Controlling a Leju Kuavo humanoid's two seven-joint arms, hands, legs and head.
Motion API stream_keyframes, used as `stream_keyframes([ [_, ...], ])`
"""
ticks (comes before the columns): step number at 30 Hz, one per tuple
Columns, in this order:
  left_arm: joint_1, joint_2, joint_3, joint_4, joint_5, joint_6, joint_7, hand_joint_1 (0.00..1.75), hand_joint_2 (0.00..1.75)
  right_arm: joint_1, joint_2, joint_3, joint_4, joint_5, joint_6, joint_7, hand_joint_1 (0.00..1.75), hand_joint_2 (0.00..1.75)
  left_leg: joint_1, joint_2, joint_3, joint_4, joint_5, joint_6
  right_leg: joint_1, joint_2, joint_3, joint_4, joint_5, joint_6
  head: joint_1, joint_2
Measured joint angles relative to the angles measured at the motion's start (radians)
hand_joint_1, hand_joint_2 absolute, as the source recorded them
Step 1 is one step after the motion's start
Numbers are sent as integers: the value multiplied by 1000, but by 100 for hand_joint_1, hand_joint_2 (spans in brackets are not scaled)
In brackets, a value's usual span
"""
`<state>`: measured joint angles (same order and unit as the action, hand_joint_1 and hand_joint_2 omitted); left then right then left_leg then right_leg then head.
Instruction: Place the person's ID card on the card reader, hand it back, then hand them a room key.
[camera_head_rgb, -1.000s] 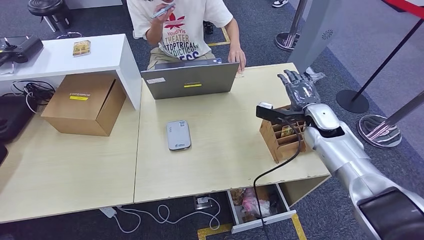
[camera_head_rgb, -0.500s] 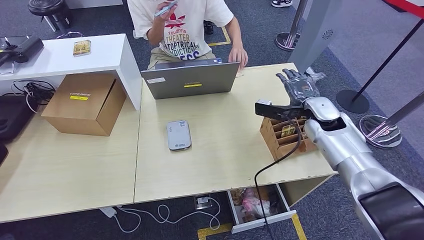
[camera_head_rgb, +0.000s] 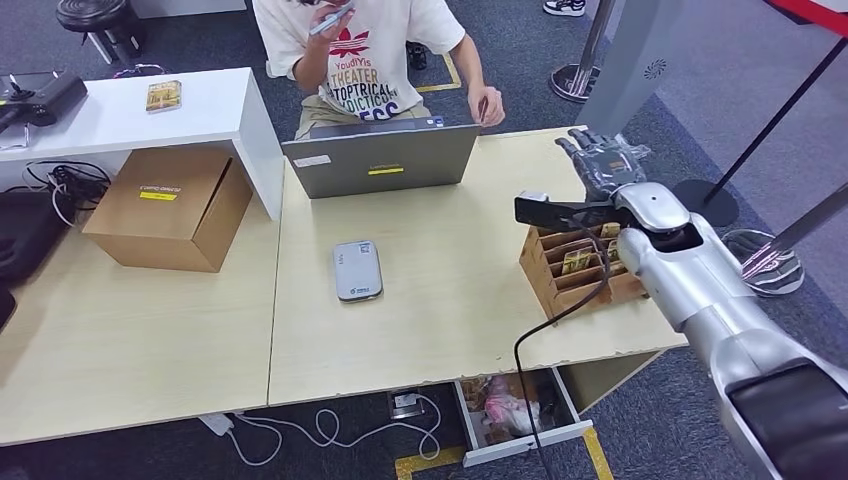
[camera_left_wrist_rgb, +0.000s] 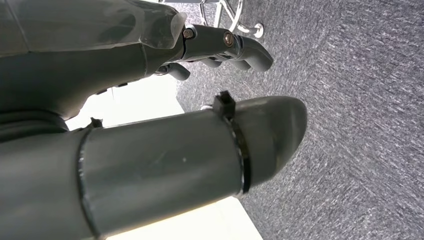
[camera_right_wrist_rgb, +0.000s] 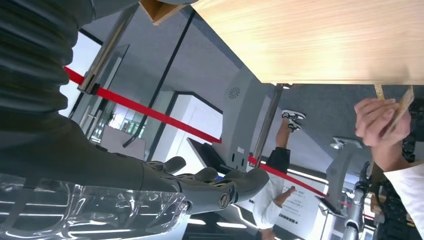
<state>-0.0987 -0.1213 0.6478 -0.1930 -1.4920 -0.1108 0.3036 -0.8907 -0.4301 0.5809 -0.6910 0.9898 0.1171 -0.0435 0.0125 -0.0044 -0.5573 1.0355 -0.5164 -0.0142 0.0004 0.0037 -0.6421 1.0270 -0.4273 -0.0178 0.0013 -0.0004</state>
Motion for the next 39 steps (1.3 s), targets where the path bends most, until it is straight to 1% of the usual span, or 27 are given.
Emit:
stream_keyframes([
  [4,5,0,2,0,2,6,0,0,0,-31,4,28,4,2,29,-1,0,175,0,0,0,0,0,0,0,0,0,0,0,0,0,0],
  [9,7,0,7,0,4,11,1,0,0,-84,21,68,20,-10,56,-3,0,175,0,-1,0,0,1,1,0,0,0,0,0,0,0,0],
  [14,10,0,12,0,4,13,-1,0,0,-99,25,94,26,-48,91,-2,0,175,0,-1,0,0,1,1,0,-1,0,0,0,0,0,0],
  [18,10,0,12,0,3,12,-3,0,0,-98,12,113,15,-87,141,6,0,175,0,-1,0,0,1,1,0,-1,0,0,0,0,0,0],
  [24,10,0,12,0,1,6,4,0,0,-98,-25,146,-24,-153,194,18,0,175,-1,-1,0,0,1,1,0,-1,0,0,0,0,0,0],
  [28,10,0,12,0,1,5,9,0,0,-97,-40,164,-42,-186,202,27,0,175,-1,-1,0,0,1,1,0,-1,0,0,0,0,0,0],
  [31,10,0,12,0,1,5,10,0,0,-89,-45,171,-56,-214,191,40,0,175,0,-1,0,0,1,1,0,-1,0,0,0,0,0,0],
  [39,10,0,12,0,0,3,12,0,0,-27,-55,167,-102,-243,157,85,0,175,-1,-1,0,0,1,1,0,-1,0,0,0,0,0,0],
])
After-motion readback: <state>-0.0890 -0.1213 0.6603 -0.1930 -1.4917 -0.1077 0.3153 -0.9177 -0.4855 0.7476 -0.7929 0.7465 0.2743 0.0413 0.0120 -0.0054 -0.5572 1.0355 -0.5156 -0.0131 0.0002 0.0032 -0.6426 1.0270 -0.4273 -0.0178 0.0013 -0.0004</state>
